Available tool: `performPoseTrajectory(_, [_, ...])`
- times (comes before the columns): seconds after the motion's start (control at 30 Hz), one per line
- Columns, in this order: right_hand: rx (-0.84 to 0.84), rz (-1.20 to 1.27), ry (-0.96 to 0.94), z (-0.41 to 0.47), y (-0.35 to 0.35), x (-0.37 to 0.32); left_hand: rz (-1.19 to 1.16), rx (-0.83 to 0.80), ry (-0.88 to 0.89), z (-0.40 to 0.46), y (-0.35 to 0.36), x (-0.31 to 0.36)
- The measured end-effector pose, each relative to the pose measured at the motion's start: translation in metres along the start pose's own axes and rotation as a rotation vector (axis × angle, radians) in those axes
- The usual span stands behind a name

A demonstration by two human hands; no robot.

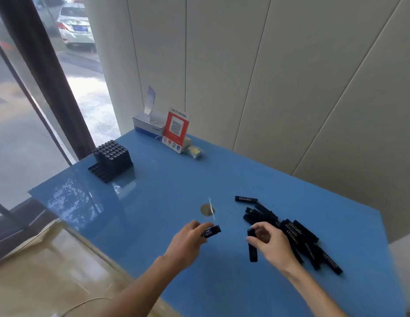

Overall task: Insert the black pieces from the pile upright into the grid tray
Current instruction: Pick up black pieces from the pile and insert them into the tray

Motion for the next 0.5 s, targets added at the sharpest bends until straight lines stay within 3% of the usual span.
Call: performPoseTrajectory(0.5, [-0.074,0.124,-0.055,0.004,0.199,-0.148,-0.069,0.080,-0.038,-0.070,-0.161,-0.189])
Point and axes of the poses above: each hand's wrist, its own z-axis towards the middle knuckle, its own y-axis out of the palm, x = y × z, the point moved 4 cm from there along z, towards the middle knuckle, and after that the axes turned 5 degrees about x, right-handed, at the moved point
